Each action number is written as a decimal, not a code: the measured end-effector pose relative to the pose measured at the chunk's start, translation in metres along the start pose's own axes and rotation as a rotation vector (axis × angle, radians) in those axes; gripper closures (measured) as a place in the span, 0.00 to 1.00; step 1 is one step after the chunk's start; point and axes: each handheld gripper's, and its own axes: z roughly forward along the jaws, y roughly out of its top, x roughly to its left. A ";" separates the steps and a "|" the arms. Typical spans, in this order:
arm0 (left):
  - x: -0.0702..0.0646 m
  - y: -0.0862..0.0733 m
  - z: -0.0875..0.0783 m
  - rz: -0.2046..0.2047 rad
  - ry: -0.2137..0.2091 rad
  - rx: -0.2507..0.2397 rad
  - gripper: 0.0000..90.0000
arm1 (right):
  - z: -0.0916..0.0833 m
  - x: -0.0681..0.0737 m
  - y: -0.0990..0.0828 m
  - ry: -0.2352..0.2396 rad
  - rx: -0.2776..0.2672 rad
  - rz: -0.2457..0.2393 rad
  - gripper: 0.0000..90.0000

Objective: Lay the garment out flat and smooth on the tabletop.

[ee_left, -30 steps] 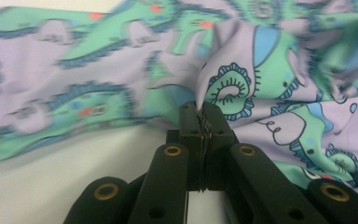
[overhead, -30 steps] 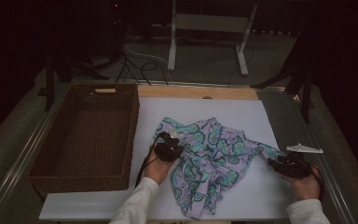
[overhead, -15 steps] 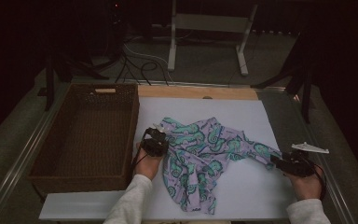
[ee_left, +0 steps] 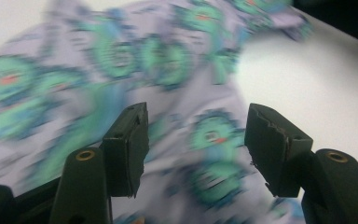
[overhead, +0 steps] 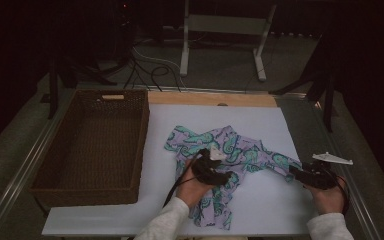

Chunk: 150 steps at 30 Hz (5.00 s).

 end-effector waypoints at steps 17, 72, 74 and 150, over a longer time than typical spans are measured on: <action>-0.038 0.015 0.072 0.182 0.057 0.225 0.97 | -0.001 -0.004 -0.001 0.000 -0.012 -0.005 0.46; 0.016 -0.077 -0.069 -0.027 -0.025 0.011 0.35 | 0.018 -0.036 0.038 -0.247 0.003 -0.063 0.88; 0.015 -0.079 -0.070 -0.042 -0.028 0.004 0.33 | 0.017 -0.031 0.036 -0.190 0.001 -0.045 0.67; -0.027 -0.091 -0.067 0.062 -0.198 0.124 0.87 | 0.035 0.104 -0.011 0.155 0.103 -0.348 0.98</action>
